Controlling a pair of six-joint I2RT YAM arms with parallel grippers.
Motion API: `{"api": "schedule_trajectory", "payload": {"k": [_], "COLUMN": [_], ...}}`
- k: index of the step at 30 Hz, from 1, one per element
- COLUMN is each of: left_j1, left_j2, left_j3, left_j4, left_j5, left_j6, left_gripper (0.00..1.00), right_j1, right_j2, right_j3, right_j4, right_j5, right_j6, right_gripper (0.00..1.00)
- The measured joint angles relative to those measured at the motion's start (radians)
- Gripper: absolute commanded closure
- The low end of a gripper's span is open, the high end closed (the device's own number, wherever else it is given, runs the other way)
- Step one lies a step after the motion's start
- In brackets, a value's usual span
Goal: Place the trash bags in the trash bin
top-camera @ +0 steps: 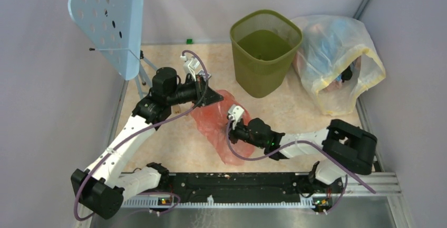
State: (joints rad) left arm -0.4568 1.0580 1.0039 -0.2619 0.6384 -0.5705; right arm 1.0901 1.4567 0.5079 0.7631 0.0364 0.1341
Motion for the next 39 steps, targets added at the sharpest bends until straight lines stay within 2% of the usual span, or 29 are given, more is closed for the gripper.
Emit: {"api": "schedule_trajectory", "payload": {"k": [5, 14, 21, 28, 33, 39], "left_j1": [0.0, 0.0, 0.0, 0.0, -0.013, -0.064], "left_j2": [0.0, -0.013, -0.035, -0.035, -0.027, -0.006], "left_j3": [0.0, 0.0, 0.026, 0.035, -0.039, -0.045], "left_j4": [0.0, 0.01, 0.011, -0.003, 0.115, 0.211], "left_j5": [0.005, 0.077, 0.151, 0.185, 0.214, 0.187], "left_j6": [-0.003, -0.064, -0.097, -0.092, -0.181, -0.238], "left_gripper": [0.91, 0.91, 0.91, 0.92, 0.92, 0.93], "right_j1": [0.068, 0.072, 0.015, -0.001, -0.001, -0.002], "right_j2": [0.129, 0.233, 0.24, 0.239, 0.239, 0.24], "right_j3": [0.041, 0.042, 0.042, 0.057, 0.12, 0.185], "right_j4": [0.089, 0.221, 0.323, 0.286, 0.209, 0.171], "right_j5": [0.05, 0.073, -0.025, -0.073, -0.06, -0.056], "right_j6": [-0.038, -0.02, 0.056, 0.076, 0.074, 0.063], "right_gripper": [1.0, 1.0, 1.0, 1.0, 1.0, 1.0]}}
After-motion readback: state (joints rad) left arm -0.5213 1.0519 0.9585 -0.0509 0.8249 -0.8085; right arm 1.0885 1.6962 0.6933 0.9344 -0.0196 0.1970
